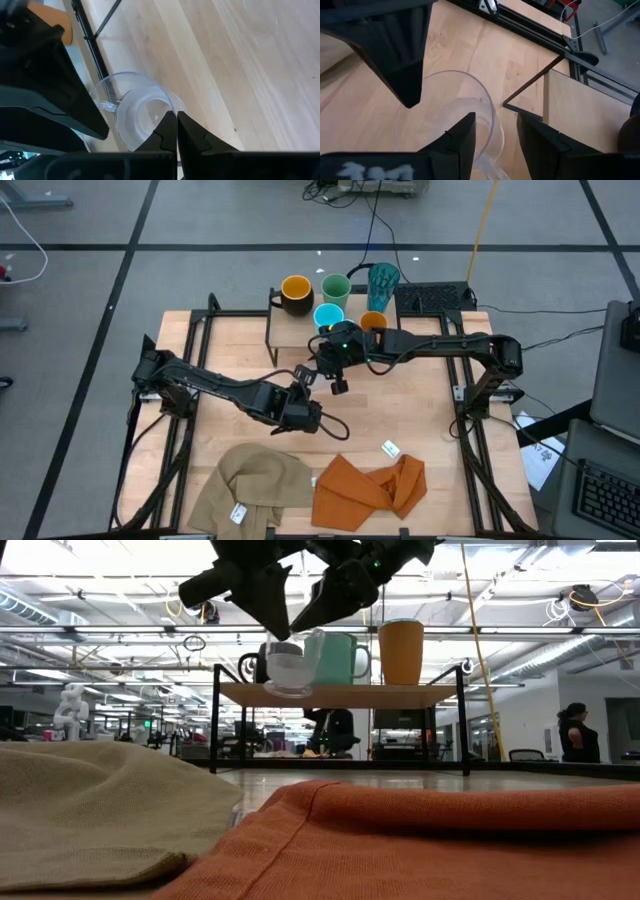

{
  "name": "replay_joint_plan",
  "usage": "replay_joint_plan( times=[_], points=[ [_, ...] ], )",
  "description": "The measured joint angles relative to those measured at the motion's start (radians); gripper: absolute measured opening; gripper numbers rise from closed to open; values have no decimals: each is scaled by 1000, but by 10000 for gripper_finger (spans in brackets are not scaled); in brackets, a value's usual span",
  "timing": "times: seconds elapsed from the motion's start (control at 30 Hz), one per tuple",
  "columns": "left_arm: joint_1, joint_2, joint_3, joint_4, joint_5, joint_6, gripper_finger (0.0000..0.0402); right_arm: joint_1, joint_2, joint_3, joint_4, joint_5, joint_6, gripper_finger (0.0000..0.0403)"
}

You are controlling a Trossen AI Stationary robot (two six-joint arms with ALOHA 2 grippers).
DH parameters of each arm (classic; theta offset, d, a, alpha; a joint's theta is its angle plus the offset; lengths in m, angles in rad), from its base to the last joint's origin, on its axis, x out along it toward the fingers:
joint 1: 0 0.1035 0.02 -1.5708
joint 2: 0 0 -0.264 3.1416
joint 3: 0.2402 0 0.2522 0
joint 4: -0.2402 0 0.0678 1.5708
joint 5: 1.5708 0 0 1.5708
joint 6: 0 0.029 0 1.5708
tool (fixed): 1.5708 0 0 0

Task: Stack small to large cups/mugs on shelf
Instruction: Put the transparent mug on the shelf

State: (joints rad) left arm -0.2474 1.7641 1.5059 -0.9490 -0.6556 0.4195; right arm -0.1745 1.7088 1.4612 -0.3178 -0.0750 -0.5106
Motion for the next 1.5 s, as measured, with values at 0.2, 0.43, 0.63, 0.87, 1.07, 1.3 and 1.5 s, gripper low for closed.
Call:
replay_joint_plan(
  times=[0.2,0.43,0.63,0.87,1.07,1.3,1.5],
  points=[
    [-5,0,0,-9,0,-15,0,8,-30,-1,-3,3,10,135],
    [-10,0,0,-56,-19,-49,0,6,-127,-1,-14,37,21,135],
    [-23,-35,1,-60,-25,-64,0,37,-208,-1,-79,186,14,135],
    [-32,-106,6,-79,-26,-112,0,118,-306,-1,-156,247,26,135],
    [-31,-186,6,-109,-55,-169,0,223,-376,0,-213,336,42,134],
    [-21,-289,6,-97,-105,-184,0,363,-415,-18,-301,370,161,112],
    [30,-369,6,-90,-57,-172,0,462,-465,-209,-226,549,278,11]
  ],
)
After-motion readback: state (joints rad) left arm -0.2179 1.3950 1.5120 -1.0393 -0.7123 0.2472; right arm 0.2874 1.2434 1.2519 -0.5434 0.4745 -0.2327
